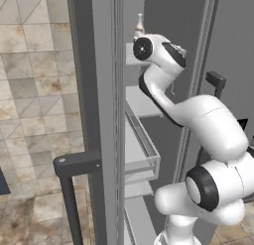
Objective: Place the liquor on the top shelf of the fridge to keep it out of children's reach, and place the corn and bell pepper on lower shelves for easy access.
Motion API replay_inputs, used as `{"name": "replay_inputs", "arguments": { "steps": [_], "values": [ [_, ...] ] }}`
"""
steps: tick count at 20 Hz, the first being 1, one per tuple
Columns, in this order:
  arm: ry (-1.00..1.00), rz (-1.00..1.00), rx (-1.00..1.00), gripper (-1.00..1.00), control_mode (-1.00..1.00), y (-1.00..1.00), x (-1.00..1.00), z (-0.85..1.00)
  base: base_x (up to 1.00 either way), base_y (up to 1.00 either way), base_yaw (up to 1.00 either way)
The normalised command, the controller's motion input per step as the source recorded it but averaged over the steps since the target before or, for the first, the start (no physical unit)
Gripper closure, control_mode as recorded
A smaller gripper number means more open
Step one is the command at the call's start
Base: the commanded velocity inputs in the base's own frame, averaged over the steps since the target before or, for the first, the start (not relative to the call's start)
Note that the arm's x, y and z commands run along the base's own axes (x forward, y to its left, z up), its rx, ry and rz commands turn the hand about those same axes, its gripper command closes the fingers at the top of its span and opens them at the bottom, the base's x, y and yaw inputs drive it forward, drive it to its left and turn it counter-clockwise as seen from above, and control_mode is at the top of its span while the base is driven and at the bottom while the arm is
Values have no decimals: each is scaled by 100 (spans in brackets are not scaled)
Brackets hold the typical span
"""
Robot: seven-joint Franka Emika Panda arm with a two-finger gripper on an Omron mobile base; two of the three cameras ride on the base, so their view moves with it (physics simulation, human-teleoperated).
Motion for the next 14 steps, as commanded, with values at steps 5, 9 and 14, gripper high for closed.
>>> {"name": "replay_inputs", "arguments": {
  "steps": [5,9,14],
  "values": [
    [0,21,5,-100,-100,-12,-97,8,0,0,0],
    [2,33,-2,-100,-100,0,-89,0,0,0,0],
    [10,43,-10,-100,-100,0,-85,0,0,0,0]
  ]
}}
